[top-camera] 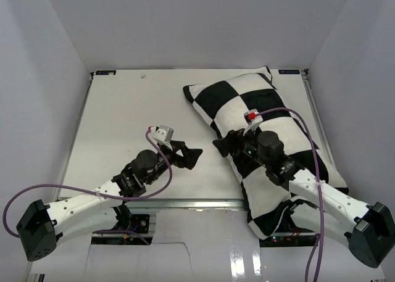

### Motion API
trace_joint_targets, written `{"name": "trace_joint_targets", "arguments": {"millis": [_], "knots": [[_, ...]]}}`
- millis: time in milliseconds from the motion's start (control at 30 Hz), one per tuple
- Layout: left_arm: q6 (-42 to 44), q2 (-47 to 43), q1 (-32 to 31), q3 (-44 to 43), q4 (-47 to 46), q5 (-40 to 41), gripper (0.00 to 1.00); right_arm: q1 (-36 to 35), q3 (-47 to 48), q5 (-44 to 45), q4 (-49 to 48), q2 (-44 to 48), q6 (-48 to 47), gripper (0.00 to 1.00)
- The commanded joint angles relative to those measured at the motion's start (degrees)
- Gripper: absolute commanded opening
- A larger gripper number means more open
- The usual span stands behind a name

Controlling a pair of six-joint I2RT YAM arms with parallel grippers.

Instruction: Remove the pillowcase from the pillow

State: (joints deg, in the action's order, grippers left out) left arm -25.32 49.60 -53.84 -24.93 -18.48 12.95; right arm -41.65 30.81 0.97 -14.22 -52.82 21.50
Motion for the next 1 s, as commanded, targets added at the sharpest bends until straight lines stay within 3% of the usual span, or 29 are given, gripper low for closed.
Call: {"name": "trace_joint_targets", "arguments": {"millis": [0, 233, 333, 467, 633, 967], "knots": [[0.18, -0.91, -0.38, -1.26, -1.03, -1.00, 0.98, -0.19, 1.54, 1.75, -1.52, 1.05, 0.39, 0.90], [-1.39, 2.33, -0.38, -3.89, -0.42, -3.36, 0.98, -0.28, 2.15, 7.63, 1.47, 3.94, 2.23, 0.90], [-4.02, 6.63, -0.21, -7.23, 3.08, -0.58, 0.98, -0.19, 2.24, 15.00, 4.28, 7.88, 4.51, 0.90], [-7.28, 16.03, 0.93, -16.88, 7.84, -0.20, 0.98, -0.19, 0.49, 24.84, 7.36, 15.62, 5.49, 0.90], [-9.40, 32.79, 2.78, -28.58, 12.41, -1.09, 0.98, -0.19, -7.07, 26.89, 1.04, 28.35, 3.47, 0.90], [-11.59, 62.17, 7.08, -50.64, 11.53, -8.90, 0.95, -0.10, -7.08, 29.26, 2.62, 30.41, 2.94, 0.90]]}}
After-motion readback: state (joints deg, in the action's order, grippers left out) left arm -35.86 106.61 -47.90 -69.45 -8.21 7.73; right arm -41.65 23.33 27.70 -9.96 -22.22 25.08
